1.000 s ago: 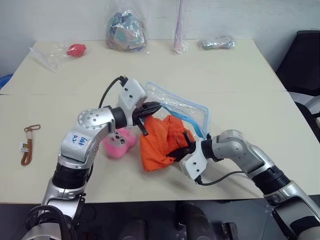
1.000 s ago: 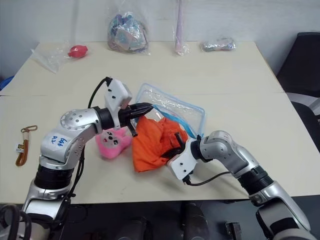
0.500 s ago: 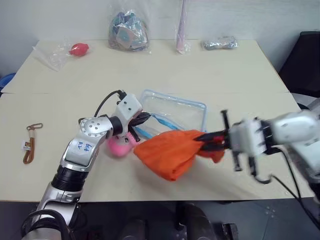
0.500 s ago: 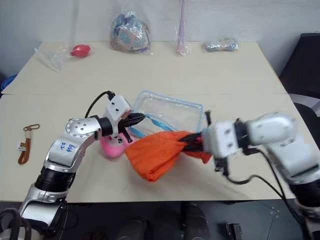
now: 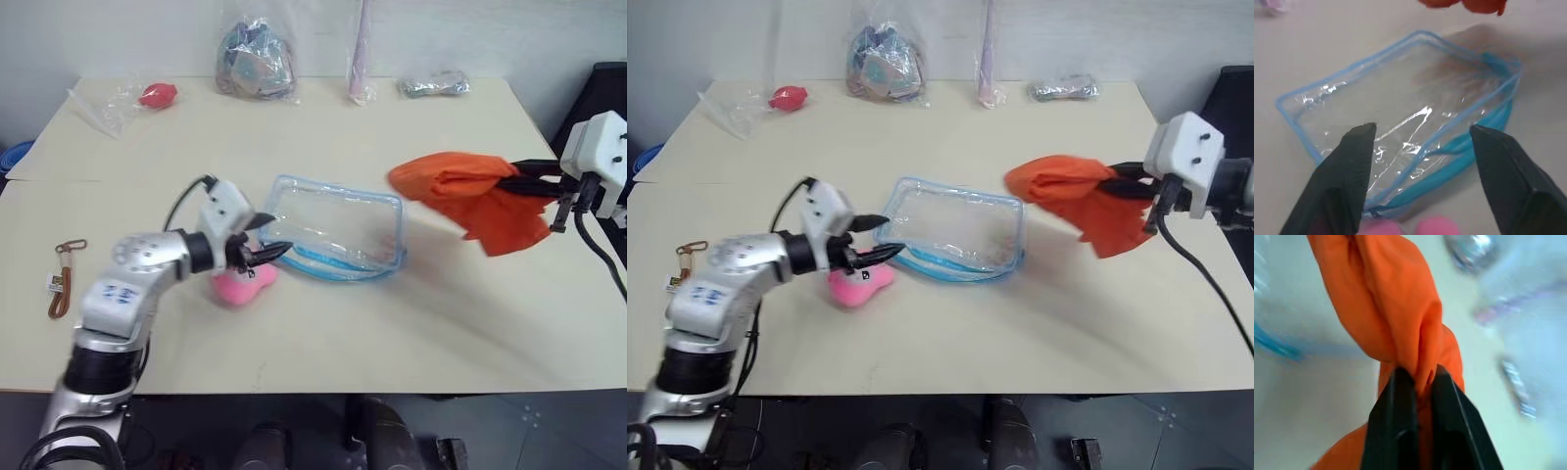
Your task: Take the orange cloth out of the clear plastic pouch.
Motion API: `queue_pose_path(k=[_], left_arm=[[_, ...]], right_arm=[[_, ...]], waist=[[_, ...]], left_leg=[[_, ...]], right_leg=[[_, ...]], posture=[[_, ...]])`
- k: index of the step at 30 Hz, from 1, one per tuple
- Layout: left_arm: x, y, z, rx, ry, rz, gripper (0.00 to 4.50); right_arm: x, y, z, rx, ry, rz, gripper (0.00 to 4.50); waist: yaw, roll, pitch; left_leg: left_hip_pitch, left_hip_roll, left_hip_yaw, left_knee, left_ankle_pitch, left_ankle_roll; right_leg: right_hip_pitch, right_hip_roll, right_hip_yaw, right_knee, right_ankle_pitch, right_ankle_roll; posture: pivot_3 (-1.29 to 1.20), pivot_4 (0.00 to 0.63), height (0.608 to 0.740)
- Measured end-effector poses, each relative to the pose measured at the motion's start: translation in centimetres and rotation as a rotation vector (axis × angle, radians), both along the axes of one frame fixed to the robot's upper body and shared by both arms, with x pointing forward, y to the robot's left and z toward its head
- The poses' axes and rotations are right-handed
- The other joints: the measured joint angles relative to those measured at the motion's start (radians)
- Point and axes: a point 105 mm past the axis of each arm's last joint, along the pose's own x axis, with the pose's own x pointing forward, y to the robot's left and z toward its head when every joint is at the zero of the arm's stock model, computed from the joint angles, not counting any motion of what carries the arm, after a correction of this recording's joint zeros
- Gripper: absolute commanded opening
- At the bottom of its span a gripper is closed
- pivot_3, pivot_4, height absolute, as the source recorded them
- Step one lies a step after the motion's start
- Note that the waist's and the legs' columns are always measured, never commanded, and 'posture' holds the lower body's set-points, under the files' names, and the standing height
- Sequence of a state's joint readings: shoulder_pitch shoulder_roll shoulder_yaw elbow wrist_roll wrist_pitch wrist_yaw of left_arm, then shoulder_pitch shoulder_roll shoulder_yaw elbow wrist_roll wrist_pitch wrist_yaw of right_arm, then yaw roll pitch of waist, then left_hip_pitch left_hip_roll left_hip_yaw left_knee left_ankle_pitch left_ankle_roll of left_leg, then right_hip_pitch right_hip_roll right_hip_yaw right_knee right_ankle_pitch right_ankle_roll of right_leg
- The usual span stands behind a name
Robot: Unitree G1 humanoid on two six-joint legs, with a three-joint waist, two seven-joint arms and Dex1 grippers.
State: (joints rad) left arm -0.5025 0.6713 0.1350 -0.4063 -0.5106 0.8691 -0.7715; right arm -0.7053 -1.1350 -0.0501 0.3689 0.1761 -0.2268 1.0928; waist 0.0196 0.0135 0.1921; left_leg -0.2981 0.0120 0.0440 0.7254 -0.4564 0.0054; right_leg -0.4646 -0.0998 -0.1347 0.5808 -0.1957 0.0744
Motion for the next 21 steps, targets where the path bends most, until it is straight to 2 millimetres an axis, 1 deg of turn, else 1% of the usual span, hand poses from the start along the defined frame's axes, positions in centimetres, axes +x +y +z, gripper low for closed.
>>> queue_pose_path(k=[3, 4, 5, 6, 8, 9, 11, 12, 13, 15, 17, 18, 21], left_arm=[[-2.4, 0.0, 1.8, -0.075, 0.05, -0.118, 3.96], [-3.1, 0.1, 2.3, -0.093, 0.067, -0.15, 3.96], [-3.6, 0.3, 2.8, -0.1, 0.08, -0.174, 3.96], [-4.0, 0.8, 3.2, -0.097, 0.08, -0.182, 3.96], [-4.5, 1.6, 3.8, -0.072, 0.064, -0.185, 3.96], [-4.9, 1.8, 3.8, -0.046, 0.064, -0.203, 3.96], [-5.6, 1.8, 3.7, -0.029, 0.079, -0.254, 3.96], [-5.9, 1.7, 3.6, -0.024, 0.082, -0.277, 3.96], [-6.1, 1.7, 3.7, -0.016, 0.077, -0.297, 3.96], [-6.5, 1.5, 4.0, -0.002, 0.038, -0.335, 3.96], [-6.7, 1.4, 4.2, 0.007, 0.019, -0.362, 4.0], [-6.8, 1.4, 4.1, 0.015, 0.02, -0.372, 4.0], [-6.7, 1.6, 4.1, 0.028, 0.038, -0.384, 4.0]], right_arm=[[0.5, -0.6, -0.4, -0.067, -0.131, -0.009, 0.0], [0.3, -0.7, -1.0, -0.119, -0.167, 0.0, 0.0], [-0.2, -1.0, -2.1, -0.177, -0.193, 0.013, 0.0], [-0.9, -1.3, -4.0, -0.228, -0.19, 0.032, 0.0], [-2.3, -1.9, -8.2, -0.284, -0.121, 0.06, 0.0], [-3.2, -2.1, -10.8, -0.292, -0.073, 0.074, 0.0], [-4.7, -2.4, -14.9, -0.276, 0.018, 0.079, 0.0], [-5.1, -2.4, -15.9, -0.275, 0.035, 0.083, 0.0], [-5.4, -2.4, -16.4, -0.28, 0.041, 0.09, 0.0], [-5.5, -2.7, -16.5, -0.269, 0.036, 0.074, 0.0], [-5.5, -3.1, -16.6, -0.255, 0.045, 0.051, 0.71], [-5.5, -3.2, -16.6, -0.246, 0.047, 0.046, 0.96], [-5.7, -3.5, -16.4, -0.225, 0.06, 0.03, 1.98]], waist=[[-0.006, 0.0, 0.0], [-0.006, 0.0, 0.0], [-0.004, 0.0, 0.0], [-0.002, 0.0, 0.0], [0.001, 0.0, 0.0], [0.002, 0.0, 0.0], [-0.001, 0.001, 0.0], [-0.005, 0.001, 0.001], [-0.012, 0.002, 0.001], [-0.024, 0.002, 0.001], [-0.028, 0.002, 0.001], [-0.03, 0.002, 0.001], [-0.033, 0.002, 0.001]], left_leg=[[0.0, 0.001, 0.0, 0.0, 0.0, -0.001], [0.0, 0.001, -0.001, 0.0, 0.001, -0.001], [-0.001, 0.001, -0.004, 0.0, 0.001, -0.002], [-0.001, 0.001, -0.005, 0.0, 0.0, -0.002], [-0.001, 0.001, -0.005, 0.0, 0.0, -0.002], [-0.001, 0.001, -0.005, 0.0, 0.0, -0.002], [-0.001, 0.0, -0.001, 0.0, 0.0, -0.002], [-0.002, 0.0, 0.001, 0.0, 0.0, -0.002], [0.0, 0.0, 0.002, 0.0, 0.0, -0.002], [0.001, 0.001, 0.002, -0.001, 0.001, -0.004], [0.001, 0.002, 0.002, -0.002, 0.001, -0.004], [0.001, 0.002, 0.002, -0.002, 0.001, -0.005], [0.001, 0.002, 0.002, -0.003, 0.002, -0.005]], right_leg=[[0.0, 0.0, 0.0, 0.0, 0.0, 0.0], [0.0, 0.0, 0.0, 0.0, 0.0, 0.0], [0.0, 0.0, 0.0, 0.0, -0.001, -0.001], [0.001, 0.0, 0.0, 0.0, -0.001, -0.002], [0.001, 0.0, -0.001, 0.0, -0.001, -0.002], [0.002, 0.0, -0.001, -0.001, -0.001, -0.002], [0.002, 0.0, 0.0, 0.0, 0.0, -0.001], [0.002, 0.0, 0.002, 0.0, 0.0, 0.0], [0.003, 0.001, 0.003, 0.001, 0.0, 0.0], [0.005, 0.002, 0.004, 0.001, 0.0, -0.001], [0.004, 0.004, 0.005, 0.002, -0.001, -0.002], [0.004, 0.004, 0.005, 0.002, -0.001, -0.003], [0.003, 0.004, 0.005, 0.002, -0.002, -0.003]], posture=[[0.0, 0.15, 0.74], [0.0, 0.15, 0.74], [0.0, 0.15, 0.74], [0.0, 0.15, 0.74], [0.0, 0.15, 0.74], [0.0, 0.15, 0.74], [0.0, 0.15, 0.74], [0.0, 0.15, 0.74], [0.0, 0.15, 0.74], [0.0, 0.15, 0.74], [0.0, 0.15, 0.74], [0.0, 0.15, 0.74], [0.0, 0.15, 0.74]])
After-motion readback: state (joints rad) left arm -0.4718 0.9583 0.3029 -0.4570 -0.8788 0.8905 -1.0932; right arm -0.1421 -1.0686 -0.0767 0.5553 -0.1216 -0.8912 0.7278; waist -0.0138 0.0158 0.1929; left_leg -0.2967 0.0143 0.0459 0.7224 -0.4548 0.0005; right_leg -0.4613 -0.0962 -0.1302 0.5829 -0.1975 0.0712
